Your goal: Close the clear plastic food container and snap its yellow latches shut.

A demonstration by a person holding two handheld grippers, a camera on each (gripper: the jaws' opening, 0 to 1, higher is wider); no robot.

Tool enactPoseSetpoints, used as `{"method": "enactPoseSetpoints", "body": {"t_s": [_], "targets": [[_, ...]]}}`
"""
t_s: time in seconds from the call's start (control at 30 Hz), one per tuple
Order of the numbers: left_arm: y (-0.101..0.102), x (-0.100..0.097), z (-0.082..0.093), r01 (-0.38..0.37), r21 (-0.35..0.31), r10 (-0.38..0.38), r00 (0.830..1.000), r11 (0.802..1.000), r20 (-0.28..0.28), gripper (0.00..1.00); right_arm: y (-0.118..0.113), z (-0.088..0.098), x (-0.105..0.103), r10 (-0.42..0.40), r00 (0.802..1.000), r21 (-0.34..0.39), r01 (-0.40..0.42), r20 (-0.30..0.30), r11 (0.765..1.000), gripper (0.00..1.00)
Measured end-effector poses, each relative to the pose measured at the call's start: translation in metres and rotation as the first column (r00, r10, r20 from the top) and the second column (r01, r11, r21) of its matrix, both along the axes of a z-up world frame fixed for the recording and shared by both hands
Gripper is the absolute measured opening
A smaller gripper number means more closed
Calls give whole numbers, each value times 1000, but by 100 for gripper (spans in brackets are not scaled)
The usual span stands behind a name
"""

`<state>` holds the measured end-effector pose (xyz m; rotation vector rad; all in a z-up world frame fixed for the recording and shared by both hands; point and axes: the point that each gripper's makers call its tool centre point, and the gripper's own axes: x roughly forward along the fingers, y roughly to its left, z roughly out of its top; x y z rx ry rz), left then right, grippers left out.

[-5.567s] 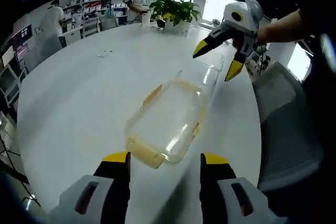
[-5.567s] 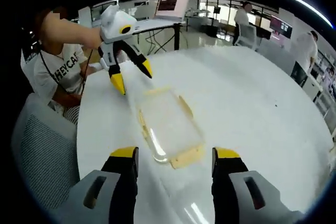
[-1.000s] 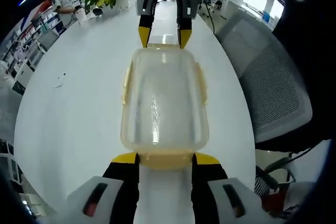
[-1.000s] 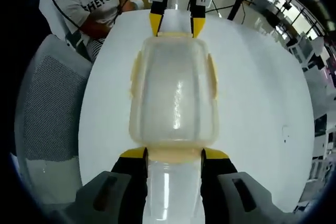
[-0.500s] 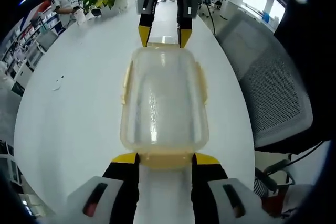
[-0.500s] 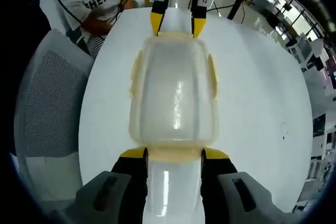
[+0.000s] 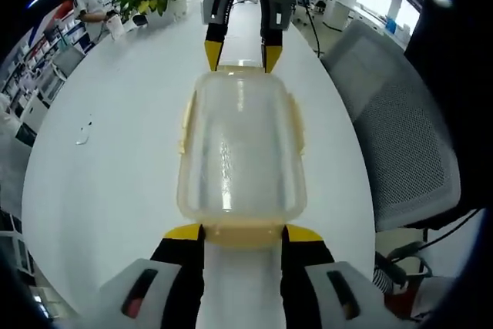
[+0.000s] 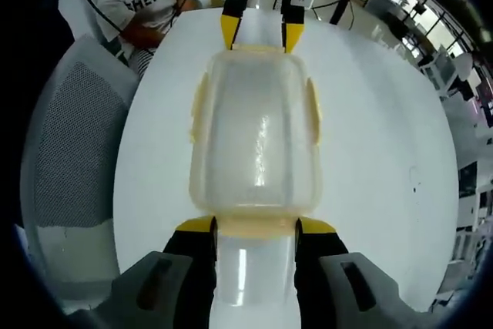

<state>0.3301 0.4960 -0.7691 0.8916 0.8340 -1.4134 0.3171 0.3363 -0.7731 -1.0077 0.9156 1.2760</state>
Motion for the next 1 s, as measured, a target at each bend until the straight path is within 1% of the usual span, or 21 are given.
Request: {"method": "enactPoseSetpoints", "body": {"t_s": [0.23, 0.43, 0.53, 0.7, 0.87, 1.0], "targets": [[-12, -3, -3, -7, 11, 7, 1000, 1000, 0, 33, -13, -1, -1, 12, 1000, -9, -12, -4, 1000, 36], [-25, -4, -2, -21, 0, 21, 1000, 1000, -2, 33, -25, -1, -2, 10, 1000, -10, -10, 3, 1000, 36], [-31, -6, -5, -16, 11, 16, 1000, 1000, -6, 33, -32, -1, -3, 14, 1000, -6, -14, 1, 1000, 36], [-46, -5, -3, -21, 9, 21, 1000, 1000, -4, 33, -47, -3, -2, 15, 1000, -8, -15, 2, 1000, 36], [-63, -7, -7, -18, 19, 18, 1000, 1000, 0, 33, -62, -6, -4, 6, 1000, -7, -6, -4, 1000, 36], [-73, -7, -6, -18, 20, 18, 1000, 1000, -4, 33, -73, -7, -6, 7, 1000, -14, -7, -5, 1000, 36]]}}
